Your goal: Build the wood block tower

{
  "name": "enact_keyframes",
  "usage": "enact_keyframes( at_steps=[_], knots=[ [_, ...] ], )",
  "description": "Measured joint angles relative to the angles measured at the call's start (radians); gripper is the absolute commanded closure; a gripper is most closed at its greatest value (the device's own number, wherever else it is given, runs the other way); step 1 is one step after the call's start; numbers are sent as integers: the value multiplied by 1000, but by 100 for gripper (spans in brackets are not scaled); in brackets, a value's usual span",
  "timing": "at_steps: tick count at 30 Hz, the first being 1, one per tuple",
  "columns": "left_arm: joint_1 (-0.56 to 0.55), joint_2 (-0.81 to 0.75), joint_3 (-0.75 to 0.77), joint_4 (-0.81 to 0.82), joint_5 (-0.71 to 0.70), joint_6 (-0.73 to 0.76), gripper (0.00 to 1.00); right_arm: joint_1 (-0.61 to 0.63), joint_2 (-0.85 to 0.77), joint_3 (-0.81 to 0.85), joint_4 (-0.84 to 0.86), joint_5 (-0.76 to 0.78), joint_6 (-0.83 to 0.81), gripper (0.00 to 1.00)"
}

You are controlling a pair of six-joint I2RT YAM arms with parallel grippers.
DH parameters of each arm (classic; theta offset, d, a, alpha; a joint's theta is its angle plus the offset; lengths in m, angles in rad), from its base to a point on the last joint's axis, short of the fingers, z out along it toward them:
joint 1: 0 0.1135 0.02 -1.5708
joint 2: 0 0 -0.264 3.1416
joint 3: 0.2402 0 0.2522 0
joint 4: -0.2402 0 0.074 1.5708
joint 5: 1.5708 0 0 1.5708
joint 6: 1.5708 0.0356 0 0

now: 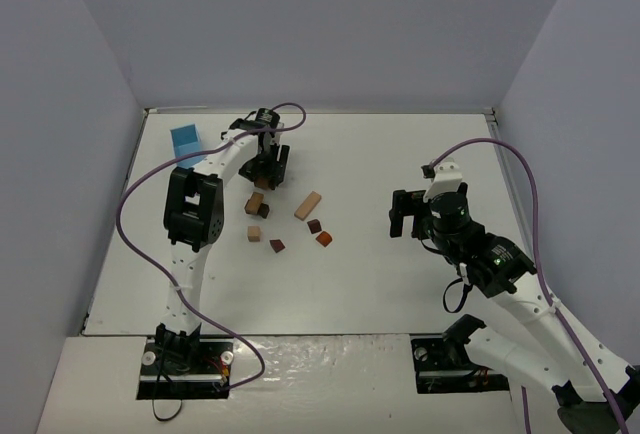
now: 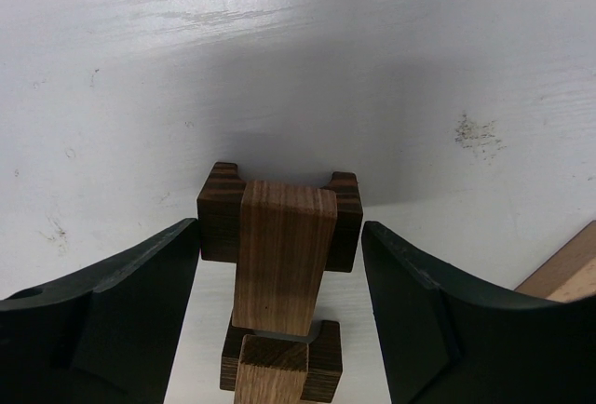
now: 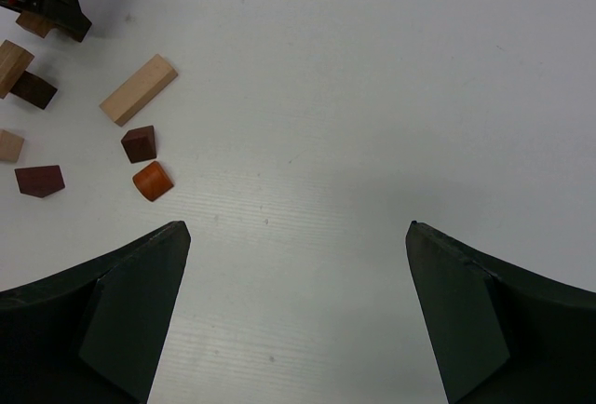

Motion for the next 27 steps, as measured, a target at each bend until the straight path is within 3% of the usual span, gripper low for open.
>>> enact_keyframes(
  at_steps=[10,27],
  knots=[
    [0,0,0,0,0,-16,47,0,-1,-1,0,0,16,0],
    [0,-4,-11,9,-2,-13,48,0,-1,-1,0,0,23,0]
  ],
)
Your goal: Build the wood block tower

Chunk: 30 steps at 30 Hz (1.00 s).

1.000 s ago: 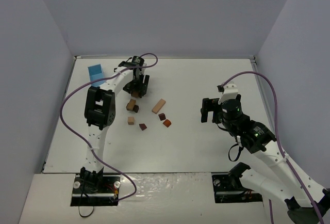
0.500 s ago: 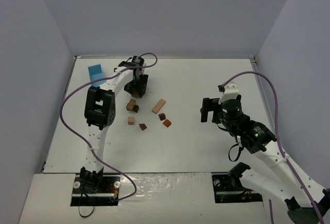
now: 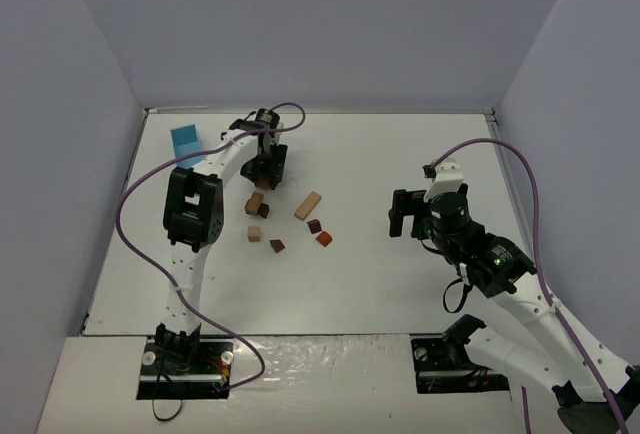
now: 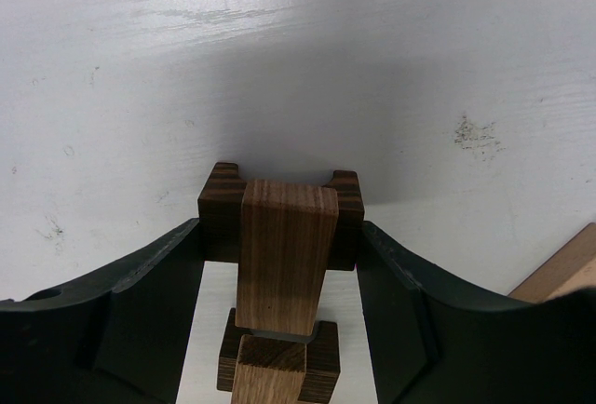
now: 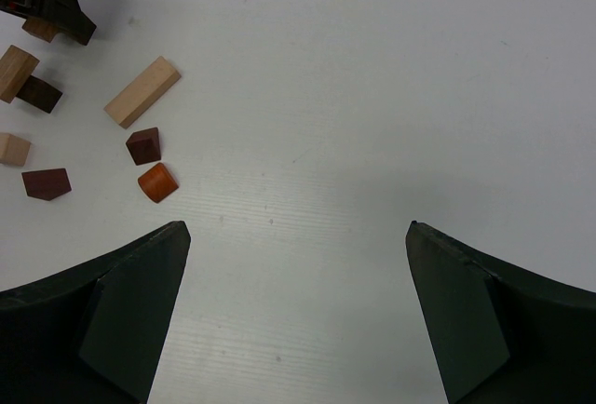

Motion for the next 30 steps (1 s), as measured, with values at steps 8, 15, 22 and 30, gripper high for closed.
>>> enact_keyframes(
  at_steps=[8,15,22,30],
  knots=[
    [0,-15,-28,20,0,9,48,0,0,-3,0,0,0,0],
    [0,-37,-65,33,0,16,48,0,0,-4,0,0,0,0],
    [0,-48,-86,43,1,19,48,0,0,-6,0,0,0,0],
    [-5,-52,-92,47,1,25,48,0,0,-6,0,0,0,0]
  ],
)
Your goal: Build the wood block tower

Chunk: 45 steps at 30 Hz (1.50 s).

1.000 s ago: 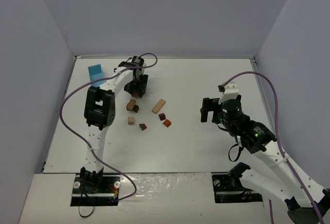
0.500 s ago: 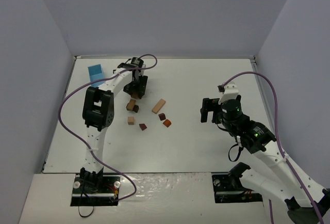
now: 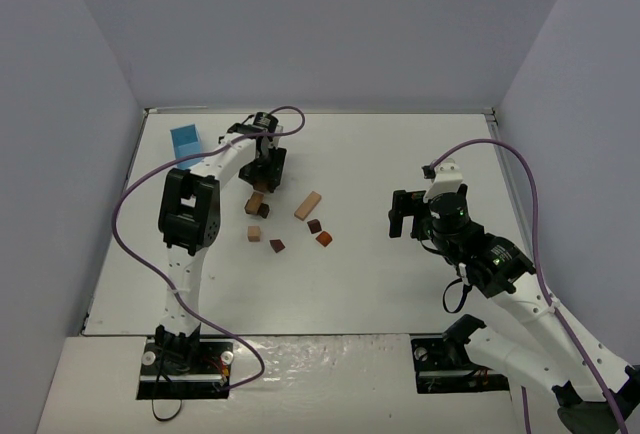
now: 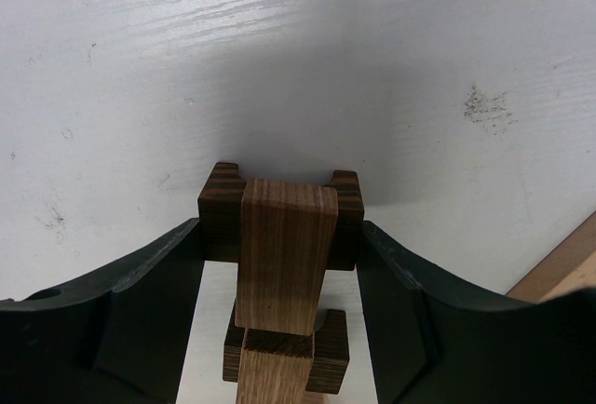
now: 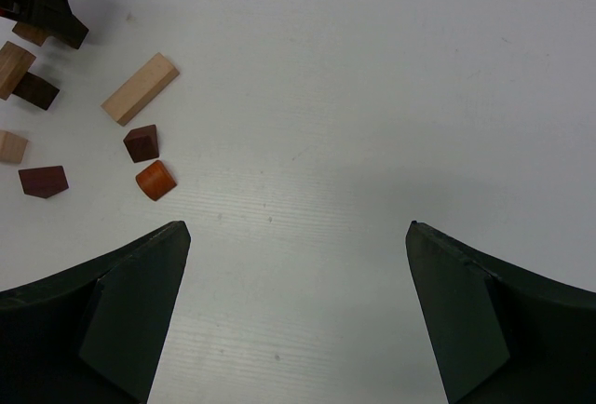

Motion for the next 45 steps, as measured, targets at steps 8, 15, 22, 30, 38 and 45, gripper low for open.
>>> enact_keyframes(
  at_steps=[8,15,22,30,38,45],
  knots=[
    [-2,-9,-16,8,0,4,48,0,0,0,0,0,0,0],
    [-6,-19,-32,12,-2,7,48,0,0,0,0,0,0,0],
    [-9,-21,-35,12,-2,21,48,0,0,0,0,0,0,0],
    [-10,-30,-51,18,-2,24,48,0,0,0,0,0,0,0],
    [-14,-36,-60,20,-5,25,47,0,0,-1,0,0,-1,0],
    [-15,-36,-60,20,-7,24,47,0,-3,-1,0,0,-1,0]
  ],
)
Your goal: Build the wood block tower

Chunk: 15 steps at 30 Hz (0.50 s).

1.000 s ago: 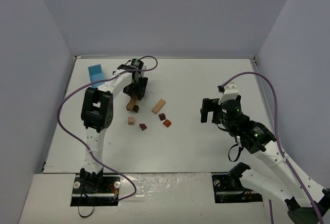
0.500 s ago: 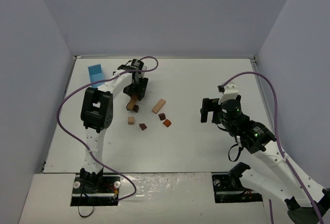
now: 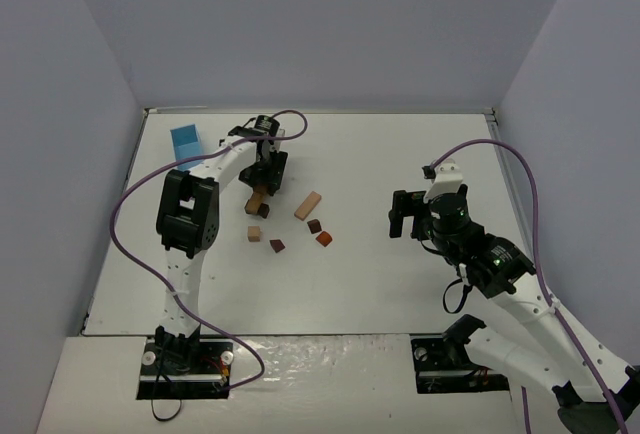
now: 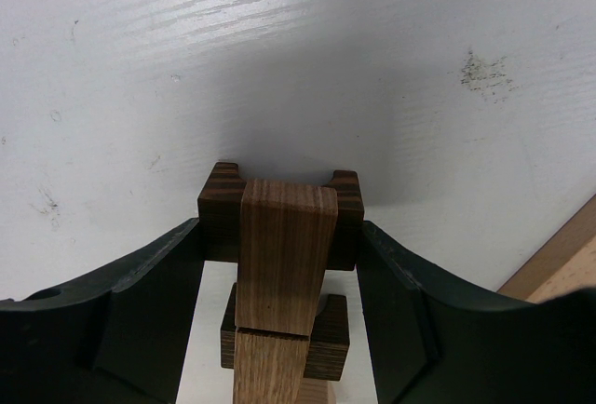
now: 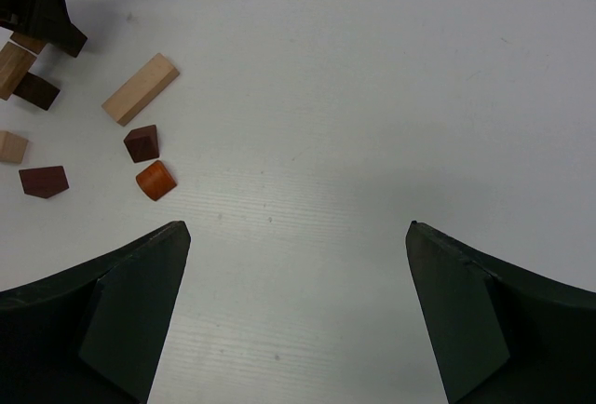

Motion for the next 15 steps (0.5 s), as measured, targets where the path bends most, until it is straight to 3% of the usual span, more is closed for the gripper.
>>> enact_keyframes(
  at_steps=[9,15],
  knots=[
    [-1,-4,-6,1,-1,0,46,0,-6,-3,0,0,0,0],
    [-2,-4,-7,1,-2,0,38,0,-6,-4,0,0,0,0]
  ],
)
